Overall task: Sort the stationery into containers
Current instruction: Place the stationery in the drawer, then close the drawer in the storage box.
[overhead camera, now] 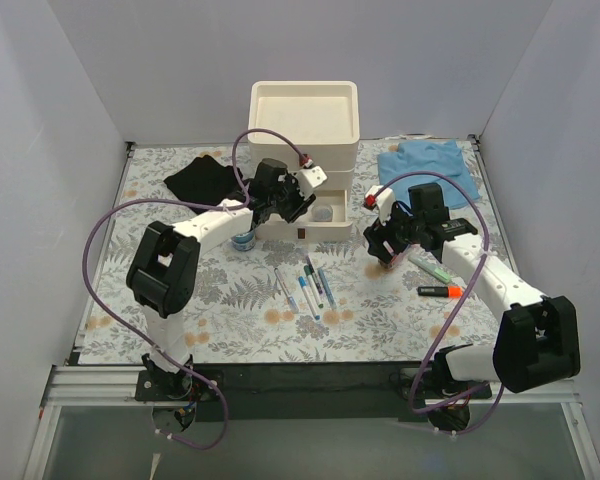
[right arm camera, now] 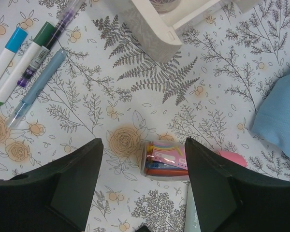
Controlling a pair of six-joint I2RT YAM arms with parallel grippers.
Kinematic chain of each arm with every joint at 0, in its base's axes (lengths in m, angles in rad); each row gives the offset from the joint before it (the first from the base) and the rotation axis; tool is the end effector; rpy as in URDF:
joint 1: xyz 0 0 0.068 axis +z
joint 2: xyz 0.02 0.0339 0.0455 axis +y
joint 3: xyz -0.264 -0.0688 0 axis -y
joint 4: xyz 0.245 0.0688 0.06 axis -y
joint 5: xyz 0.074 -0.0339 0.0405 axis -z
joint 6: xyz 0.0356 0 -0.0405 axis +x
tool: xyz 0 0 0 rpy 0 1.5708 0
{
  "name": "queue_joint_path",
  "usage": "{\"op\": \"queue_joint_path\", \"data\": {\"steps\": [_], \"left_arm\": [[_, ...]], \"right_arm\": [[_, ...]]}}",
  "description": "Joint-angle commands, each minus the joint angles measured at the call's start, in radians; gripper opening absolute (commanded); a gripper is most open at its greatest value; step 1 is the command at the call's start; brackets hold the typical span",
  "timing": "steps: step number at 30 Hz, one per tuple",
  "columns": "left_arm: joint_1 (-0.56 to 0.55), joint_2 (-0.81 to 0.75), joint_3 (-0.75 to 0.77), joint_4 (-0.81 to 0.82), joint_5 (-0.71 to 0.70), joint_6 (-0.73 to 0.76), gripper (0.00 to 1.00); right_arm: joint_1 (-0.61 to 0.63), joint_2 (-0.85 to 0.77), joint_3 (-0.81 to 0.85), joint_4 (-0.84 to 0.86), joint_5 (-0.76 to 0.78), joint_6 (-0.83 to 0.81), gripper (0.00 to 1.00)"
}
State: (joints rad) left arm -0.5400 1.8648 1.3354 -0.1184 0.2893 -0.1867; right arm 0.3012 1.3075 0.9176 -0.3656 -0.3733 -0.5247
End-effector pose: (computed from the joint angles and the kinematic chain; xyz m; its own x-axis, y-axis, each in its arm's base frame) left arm 0.3589 -0.2270 0.2290 -0.6363 0.1740 -0.7516 0.5799 0.7504 -0.3172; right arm 0.2623 0.0951 0.2573 -0.3013 -0.5820 -0.7553 -0.7865 0.5995 -0.1482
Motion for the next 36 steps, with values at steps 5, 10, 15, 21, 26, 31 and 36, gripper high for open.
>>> {"op": "queue_joint_path", "data": {"steps": [5, 10, 15, 21, 26, 31, 36], "left_arm": [[-0.003, -0.001, 0.051, 0.062, -0.107, -0.056, 0.48], [-0.003, -0.059, 0.041, 0.045, -0.119, -0.092, 0.54], [0.002, -0.278, -0.016, -0.003, -0.2, -0.141, 0.54], [0.074, -0.602, -0.31, 0.008, -0.32, -0.206, 0.44], [0.242, -0.684, -0.441, -0.068, -0.414, -0.399, 0.0], [0.268, -0.688, -0.492, -0.057, -0.395, -0.438, 0.0], [0.267, -0.679, -0.516, -0.026, -0.414, -0.435, 0.0]], "right_arm": [[-0.007, 0.022, 0.021, 0.027, -0.016, 0.012, 0.78], [-0.008, 0.025, 0.033, 0.016, -0.041, 0.005, 0.78], [-0.005, 0.056, 0.067, -0.01, -0.162, -0.064, 0.72], [0.058, 0.212, 0.156, -0.009, -0.246, -0.162, 0.27], [0.177, 0.317, 0.213, 0.081, -0.21, -0.179, 0.07], [0.278, 0.351, 0.181, 0.264, -0.113, -0.157, 0.01], [0.311, 0.429, 0.202, 0.346, -0.032, -0.133, 0.01]]}}
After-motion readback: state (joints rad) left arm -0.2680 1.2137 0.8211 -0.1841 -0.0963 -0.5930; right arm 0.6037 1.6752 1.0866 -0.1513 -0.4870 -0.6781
